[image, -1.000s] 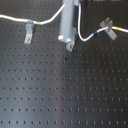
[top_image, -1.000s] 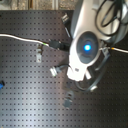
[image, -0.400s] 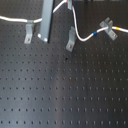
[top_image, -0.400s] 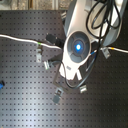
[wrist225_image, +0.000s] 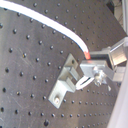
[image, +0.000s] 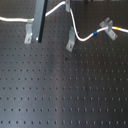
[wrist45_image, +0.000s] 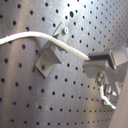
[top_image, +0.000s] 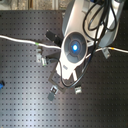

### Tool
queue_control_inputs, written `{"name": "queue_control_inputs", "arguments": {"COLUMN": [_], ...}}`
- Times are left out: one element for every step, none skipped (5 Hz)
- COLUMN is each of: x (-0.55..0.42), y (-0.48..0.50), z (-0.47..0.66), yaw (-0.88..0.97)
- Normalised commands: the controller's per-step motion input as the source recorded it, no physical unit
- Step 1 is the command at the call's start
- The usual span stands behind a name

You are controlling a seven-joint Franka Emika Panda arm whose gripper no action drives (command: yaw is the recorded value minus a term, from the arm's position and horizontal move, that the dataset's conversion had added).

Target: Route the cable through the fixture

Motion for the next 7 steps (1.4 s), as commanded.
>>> {"name": "queue_control_inputs", "arguments": {"x": [0.141, 0.000, -0.275, -0.284, -0.014, -0.134, -0.388], "y": [0.219, 0.000, -0.346, -0.363, 0.003, 0.104, 0.214], "z": [0.57, 0.03, 0.21, 0.21, 0.00, -0.05, 0.06], "yaw": [0.30, 0.00, 0.00, 0.00, 0.00, 0.00, 0.09]}}
